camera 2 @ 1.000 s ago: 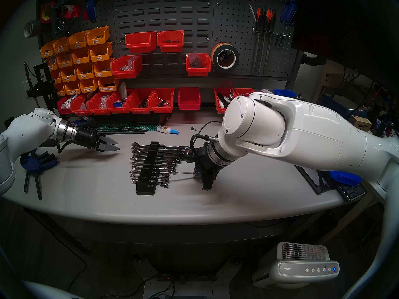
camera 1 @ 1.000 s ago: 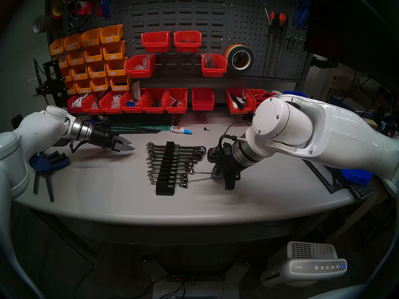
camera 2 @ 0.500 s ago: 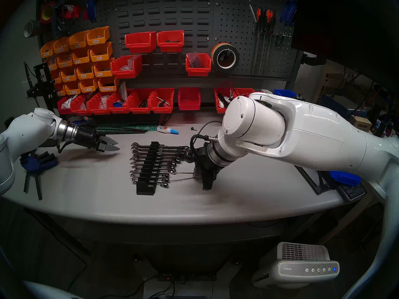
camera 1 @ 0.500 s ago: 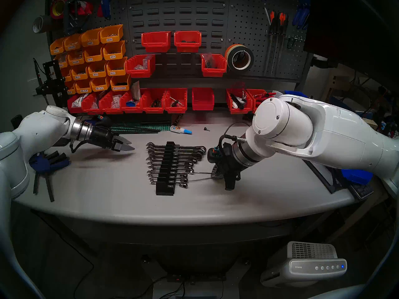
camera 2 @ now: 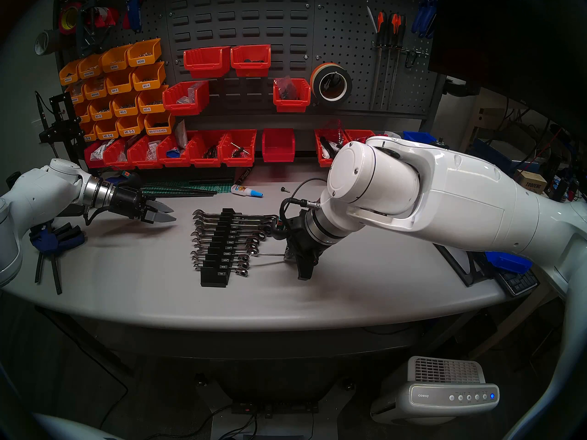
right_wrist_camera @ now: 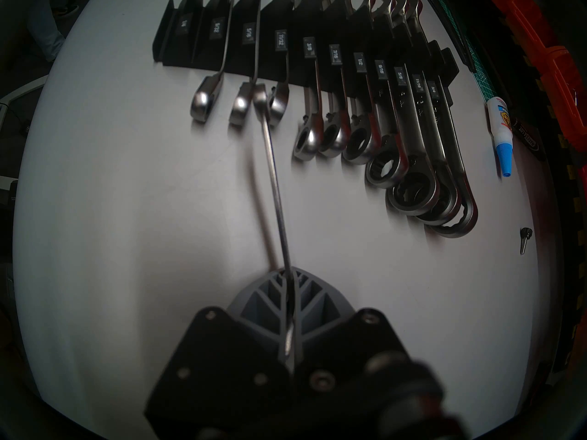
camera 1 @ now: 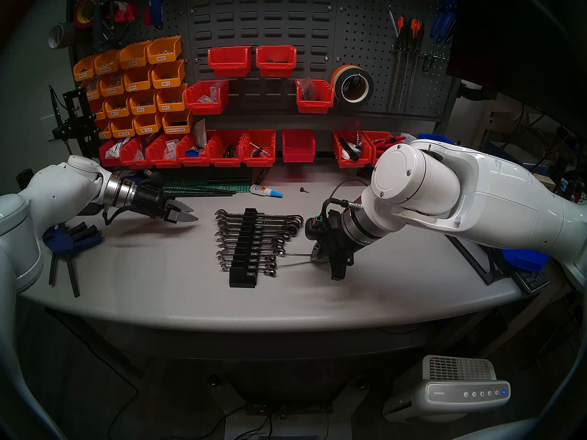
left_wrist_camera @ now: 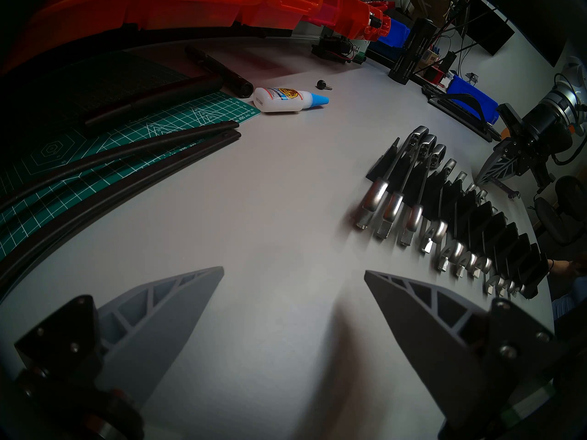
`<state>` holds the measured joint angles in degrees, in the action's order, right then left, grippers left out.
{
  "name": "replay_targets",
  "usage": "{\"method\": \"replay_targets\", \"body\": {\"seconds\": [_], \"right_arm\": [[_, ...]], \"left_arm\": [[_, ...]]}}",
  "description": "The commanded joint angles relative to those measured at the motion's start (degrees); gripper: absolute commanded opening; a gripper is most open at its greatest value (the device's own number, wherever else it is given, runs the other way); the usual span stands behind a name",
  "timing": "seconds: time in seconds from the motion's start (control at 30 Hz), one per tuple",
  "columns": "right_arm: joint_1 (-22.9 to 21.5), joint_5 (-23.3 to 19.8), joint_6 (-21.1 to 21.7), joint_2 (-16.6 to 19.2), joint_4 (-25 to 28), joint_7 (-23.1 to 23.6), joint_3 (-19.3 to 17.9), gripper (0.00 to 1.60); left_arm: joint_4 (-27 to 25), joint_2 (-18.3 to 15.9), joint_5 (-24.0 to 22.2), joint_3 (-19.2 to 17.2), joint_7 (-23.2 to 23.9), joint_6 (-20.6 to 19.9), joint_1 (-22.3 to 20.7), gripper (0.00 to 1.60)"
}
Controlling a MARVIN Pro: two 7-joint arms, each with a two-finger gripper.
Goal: Put the wrenches on the table into the correct slot in the case
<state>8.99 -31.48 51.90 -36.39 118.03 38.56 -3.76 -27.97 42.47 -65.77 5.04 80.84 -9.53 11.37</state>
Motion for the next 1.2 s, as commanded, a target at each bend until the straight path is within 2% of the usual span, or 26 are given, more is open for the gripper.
{"method": "replay_targets", "body": {"seconds": [0.0, 0.27, 0.6, 1.0, 1.17], "right_arm": [[-1.4, 0.4, 0.1, -0.1, 0.2, -0.5, -1.2, 0.0], [-1.8, 2.2, -0.5, 0.1, 0.8, -0.8, -0.2, 0.0], [-2.8, 7.4, -5.5, 1.6, 1.8, -0.2, 2.3, 0.0], [-2.6, 8.7, -10.5, 3.1, 1.7, 0.2, 2.7, 0.0], [-1.4, 8.6, -12.7, 3.9, 1.9, -1.6, 2.3, 0.0]], "left_arm": [[0.1, 0.1, -0.1, -0.6, 0.1, 0.1, -1.5, 1.6], [0.1, 0.1, -0.1, -0.6, 0.1, 0.1, -1.5, 1.6], [0.1, 0.1, -0.1, -0.6, 0.1, 0.1, -1.5, 1.6], [0.1, 0.1, -0.1, -0.6, 0.1, 0.1, -1.5, 1.6], [0.1, 0.1, -0.1, -0.6, 0.1, 0.1, -1.5, 1.6]]}}
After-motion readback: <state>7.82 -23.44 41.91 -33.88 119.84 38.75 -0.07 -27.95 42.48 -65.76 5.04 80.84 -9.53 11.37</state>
